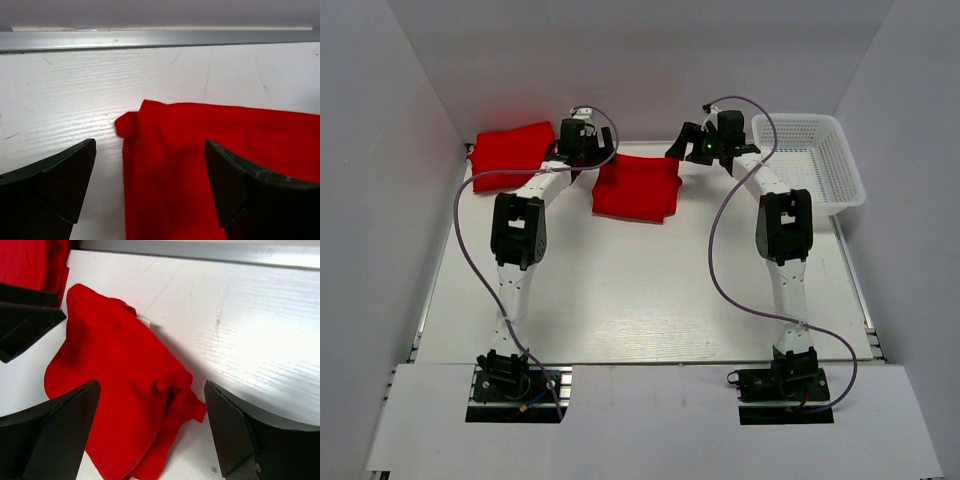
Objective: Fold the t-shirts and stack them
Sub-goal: Fold the long partially folded tshirt into a neat square, then put the neatly folded tshirt into the corner of the board with the left arm
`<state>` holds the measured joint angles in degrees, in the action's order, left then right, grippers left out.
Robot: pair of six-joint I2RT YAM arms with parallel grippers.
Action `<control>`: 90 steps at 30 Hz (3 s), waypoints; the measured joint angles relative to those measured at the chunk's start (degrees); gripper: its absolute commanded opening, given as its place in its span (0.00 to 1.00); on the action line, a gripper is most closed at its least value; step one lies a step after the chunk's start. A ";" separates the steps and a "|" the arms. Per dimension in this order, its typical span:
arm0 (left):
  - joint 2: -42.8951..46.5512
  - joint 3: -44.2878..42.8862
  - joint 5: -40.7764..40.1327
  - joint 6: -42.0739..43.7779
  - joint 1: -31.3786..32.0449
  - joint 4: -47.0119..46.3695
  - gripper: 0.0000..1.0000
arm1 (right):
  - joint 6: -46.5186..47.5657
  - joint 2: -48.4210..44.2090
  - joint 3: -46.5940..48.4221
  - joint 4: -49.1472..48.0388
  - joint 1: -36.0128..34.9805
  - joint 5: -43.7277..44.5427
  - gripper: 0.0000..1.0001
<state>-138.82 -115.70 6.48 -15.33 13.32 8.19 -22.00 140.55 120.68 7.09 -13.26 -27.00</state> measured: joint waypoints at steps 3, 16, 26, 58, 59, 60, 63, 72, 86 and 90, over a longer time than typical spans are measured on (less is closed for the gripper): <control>1.49 2.38 0.90 1.22 -0.26 -0.92 1.00 | 1.73 -1.79 -1.09 -0.74 0.13 0.76 0.90; 4.46 10.38 4.20 10.16 0.63 5.25 0.86 | 9.14 -18.56 -19.26 2.56 -2.34 3.08 0.90; 2.16 8.31 6.58 14.56 1.25 8.72 0.73 | 9.64 -19.69 -26.49 1.90 -2.51 1.51 0.90; 7.54 0.52 1.16 19.04 3.61 16.76 0.00 | 7.08 -50.64 -62.86 -11.58 -2.12 13.53 0.90; 7.82 -0.72 0.81 19.47 3.39 17.20 0.00 | 6.97 -50.69 -62.86 -11.63 -2.12 13.81 0.90; 8.00 -1.90 0.55 19.96 3.17 17.79 0.00 | 6.80 -50.69 -62.86 -11.65 -2.12 14.05 0.90; 8.22 -5.66 -0.07 21.49 2.16 19.87 0.00 | 5.97 -50.69 -62.84 -11.65 -2.10 14.03 0.90; 8.22 -13.90 -0.55 24.46 -2.71 23.28 0.00 | 4.07 -50.69 -62.69 -11.82 -2.10 14.03 0.90; 8.22 -17.51 -1.05 28.17 -10.03 22.36 0.00 | 1.95 -46.53 -57.86 -12.17 -2.10 11.63 0.90; 8.22 -18.29 0.39 27.80 -11.78 21.27 0.00 | 1.33 -46.29 -57.33 -12.24 -2.14 10.78 0.90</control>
<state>-130.61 -133.99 6.87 12.47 1.54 29.45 -20.67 94.26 63.35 -5.15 -15.40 -16.23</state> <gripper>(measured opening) 0.158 0.904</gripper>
